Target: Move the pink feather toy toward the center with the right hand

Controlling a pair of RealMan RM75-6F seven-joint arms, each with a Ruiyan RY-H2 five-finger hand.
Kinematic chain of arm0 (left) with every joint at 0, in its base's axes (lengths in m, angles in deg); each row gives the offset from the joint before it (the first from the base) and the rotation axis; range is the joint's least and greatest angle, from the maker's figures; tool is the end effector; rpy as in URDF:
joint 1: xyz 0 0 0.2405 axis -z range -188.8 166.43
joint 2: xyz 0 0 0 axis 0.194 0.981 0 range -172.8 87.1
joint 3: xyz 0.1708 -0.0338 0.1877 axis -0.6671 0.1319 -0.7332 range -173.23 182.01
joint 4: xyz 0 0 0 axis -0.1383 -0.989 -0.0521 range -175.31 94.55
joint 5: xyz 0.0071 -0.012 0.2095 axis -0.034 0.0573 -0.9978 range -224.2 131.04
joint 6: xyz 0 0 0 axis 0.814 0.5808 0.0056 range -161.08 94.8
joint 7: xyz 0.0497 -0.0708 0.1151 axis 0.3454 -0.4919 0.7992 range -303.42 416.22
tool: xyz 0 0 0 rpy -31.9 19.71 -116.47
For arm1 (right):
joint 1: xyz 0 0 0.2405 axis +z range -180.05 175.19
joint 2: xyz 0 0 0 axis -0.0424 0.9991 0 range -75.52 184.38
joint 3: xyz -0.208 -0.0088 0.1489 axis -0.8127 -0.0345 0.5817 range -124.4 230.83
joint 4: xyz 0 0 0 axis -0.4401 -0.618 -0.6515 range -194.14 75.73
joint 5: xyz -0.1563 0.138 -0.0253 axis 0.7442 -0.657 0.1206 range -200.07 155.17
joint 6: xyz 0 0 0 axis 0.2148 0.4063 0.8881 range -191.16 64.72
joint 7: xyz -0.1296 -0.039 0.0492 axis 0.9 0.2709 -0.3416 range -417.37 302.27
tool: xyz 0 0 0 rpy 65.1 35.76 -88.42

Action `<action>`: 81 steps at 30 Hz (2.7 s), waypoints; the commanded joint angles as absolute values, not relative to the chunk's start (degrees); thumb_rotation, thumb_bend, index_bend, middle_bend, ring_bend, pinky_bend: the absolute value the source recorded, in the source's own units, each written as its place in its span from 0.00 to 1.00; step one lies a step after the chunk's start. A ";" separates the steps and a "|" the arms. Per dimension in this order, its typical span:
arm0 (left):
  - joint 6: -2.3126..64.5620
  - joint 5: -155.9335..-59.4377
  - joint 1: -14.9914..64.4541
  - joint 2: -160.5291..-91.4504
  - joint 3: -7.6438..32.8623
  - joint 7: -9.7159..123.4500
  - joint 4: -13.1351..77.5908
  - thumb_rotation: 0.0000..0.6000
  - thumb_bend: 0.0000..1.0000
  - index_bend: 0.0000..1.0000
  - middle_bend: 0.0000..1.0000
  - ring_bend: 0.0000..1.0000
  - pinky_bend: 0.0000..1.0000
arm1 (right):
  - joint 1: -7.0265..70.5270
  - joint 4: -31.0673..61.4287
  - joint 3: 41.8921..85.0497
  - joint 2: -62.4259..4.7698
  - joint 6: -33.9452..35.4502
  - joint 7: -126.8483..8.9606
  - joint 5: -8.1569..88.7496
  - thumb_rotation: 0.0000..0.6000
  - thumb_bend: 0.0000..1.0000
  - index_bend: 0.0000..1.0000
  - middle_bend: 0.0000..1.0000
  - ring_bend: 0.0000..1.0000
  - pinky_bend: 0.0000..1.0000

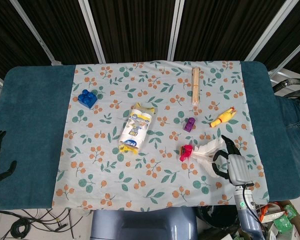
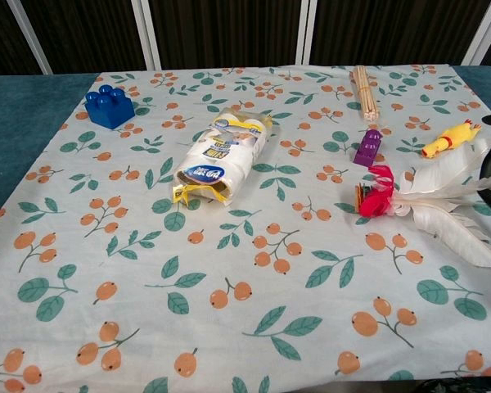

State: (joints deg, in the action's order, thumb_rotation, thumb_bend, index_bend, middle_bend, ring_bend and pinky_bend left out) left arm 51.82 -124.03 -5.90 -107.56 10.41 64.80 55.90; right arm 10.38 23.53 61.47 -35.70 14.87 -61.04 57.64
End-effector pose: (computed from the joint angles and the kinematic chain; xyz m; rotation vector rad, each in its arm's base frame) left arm -0.3103 0.1922 0.1639 -1.2674 -0.8857 -0.8191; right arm -0.2642 -0.2355 0.0274 1.2797 -1.1997 1.1835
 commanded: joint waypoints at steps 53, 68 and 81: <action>51.79 -123.99 -5.92 -107.44 10.33 65.06 56.15 1.00 0.32 0.04 0.06 0.01 0.05 | 13.52 27.66 62.28 -30.73 13.07 -55.40 59.74 1.00 0.36 0.63 0.02 0.03 0.15; 51.67 -123.92 -5.88 -107.36 10.35 64.93 56.24 1.00 0.32 0.04 0.06 0.01 0.05 | 20.09 36.70 66.02 -27.48 6.87 -41.82 57.13 1.00 0.36 0.63 0.02 0.03 0.15; 51.44 -123.87 -5.83 -107.21 10.30 64.76 56.33 1.00 0.32 0.04 0.06 0.01 0.05 | 23.86 43.53 67.33 -26.80 4.16 -30.26 52.89 1.00 0.36 0.63 0.02 0.03 0.15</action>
